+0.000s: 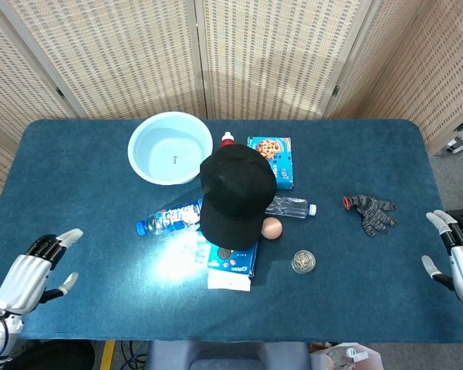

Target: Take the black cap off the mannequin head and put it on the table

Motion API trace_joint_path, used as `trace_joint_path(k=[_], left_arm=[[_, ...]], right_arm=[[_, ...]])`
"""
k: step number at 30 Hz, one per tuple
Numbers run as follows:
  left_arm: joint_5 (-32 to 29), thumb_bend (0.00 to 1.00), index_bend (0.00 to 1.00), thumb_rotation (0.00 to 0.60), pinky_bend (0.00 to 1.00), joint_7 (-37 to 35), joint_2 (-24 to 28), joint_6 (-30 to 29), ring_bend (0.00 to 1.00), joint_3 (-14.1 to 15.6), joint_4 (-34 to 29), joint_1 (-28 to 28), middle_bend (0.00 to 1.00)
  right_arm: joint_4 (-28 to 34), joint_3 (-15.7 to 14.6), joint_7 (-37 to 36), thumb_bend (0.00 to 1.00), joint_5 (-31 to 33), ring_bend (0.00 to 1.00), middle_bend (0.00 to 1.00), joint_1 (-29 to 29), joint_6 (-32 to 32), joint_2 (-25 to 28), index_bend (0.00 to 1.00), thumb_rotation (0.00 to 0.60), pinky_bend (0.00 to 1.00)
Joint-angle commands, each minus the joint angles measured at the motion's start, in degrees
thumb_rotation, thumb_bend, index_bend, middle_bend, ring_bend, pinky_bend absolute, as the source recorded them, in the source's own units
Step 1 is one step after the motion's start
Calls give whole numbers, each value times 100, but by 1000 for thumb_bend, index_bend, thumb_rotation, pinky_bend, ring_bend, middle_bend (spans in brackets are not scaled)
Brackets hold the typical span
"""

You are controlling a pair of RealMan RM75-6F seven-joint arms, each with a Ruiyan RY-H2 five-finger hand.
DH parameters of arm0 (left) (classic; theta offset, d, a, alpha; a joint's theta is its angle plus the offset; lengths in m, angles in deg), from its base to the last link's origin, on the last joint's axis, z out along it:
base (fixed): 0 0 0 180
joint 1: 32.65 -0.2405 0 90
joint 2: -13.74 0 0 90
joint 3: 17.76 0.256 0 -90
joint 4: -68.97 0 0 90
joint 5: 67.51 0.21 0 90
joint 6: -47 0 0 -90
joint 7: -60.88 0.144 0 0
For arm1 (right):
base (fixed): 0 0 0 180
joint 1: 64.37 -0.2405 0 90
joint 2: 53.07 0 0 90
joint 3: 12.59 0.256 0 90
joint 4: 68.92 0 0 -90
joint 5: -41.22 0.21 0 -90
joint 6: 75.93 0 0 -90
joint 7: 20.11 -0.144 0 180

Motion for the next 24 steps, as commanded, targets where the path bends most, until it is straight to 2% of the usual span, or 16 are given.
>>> trace_joint_path(k=[1, 4, 9, 11, 14, 16, 20, 24], left_arm=[[282, 302, 162, 600, 195, -286, 2, 207, 337, 18, 53, 292, 229], [571, 303, 169, 600, 284, -462, -55, 372, 397, 11, 137, 593, 315], [1061, 303, 205, 600, 627, -783, -288, 561, 591, -27, 382, 1135, 539], [1268, 303, 221, 600, 803, -933, -462, 586, 686, -63, 575, 1382, 621], [1475, 303, 236, 600, 966, -1066, -736, 640, 781, -114, 884, 1713, 710], [1532, 303, 250, 600, 997, -1143, -919, 686, 843, -152, 1048, 1912, 777], [1538, 302, 282, 600, 1000, -1176, -1303, 734, 959, -251, 1344, 2220, 897], [1406, 303, 288, 600, 1000, -1189, -1703, 843, 995, -358, 1634, 2505, 932]], right_arm=[[6, -2, -8, 278, -4, 140, 176, 10, 14, 9, 169, 600, 264], [39, -8, 6, 278, -29, 140, 176, 22, 34, 56, 169, 600, 264], [136, -12, 70, 278, -88, 140, 176, 44, 92, 150, 169, 600, 263], [171, -23, 92, 278, -101, 140, 176, 60, 107, 178, 169, 600, 263], [209, -41, 111, 278, -91, 140, 176, 94, 126, 201, 169, 600, 264], [219, -50, 117, 278, -79, 140, 176, 119, 144, 206, 169, 600, 263], [218, -62, 116, 278, -52, 140, 176, 146, 148, 200, 169, 600, 263], [209, -79, 85, 278, -51, 140, 176, 130, 82, 179, 169, 600, 264]])
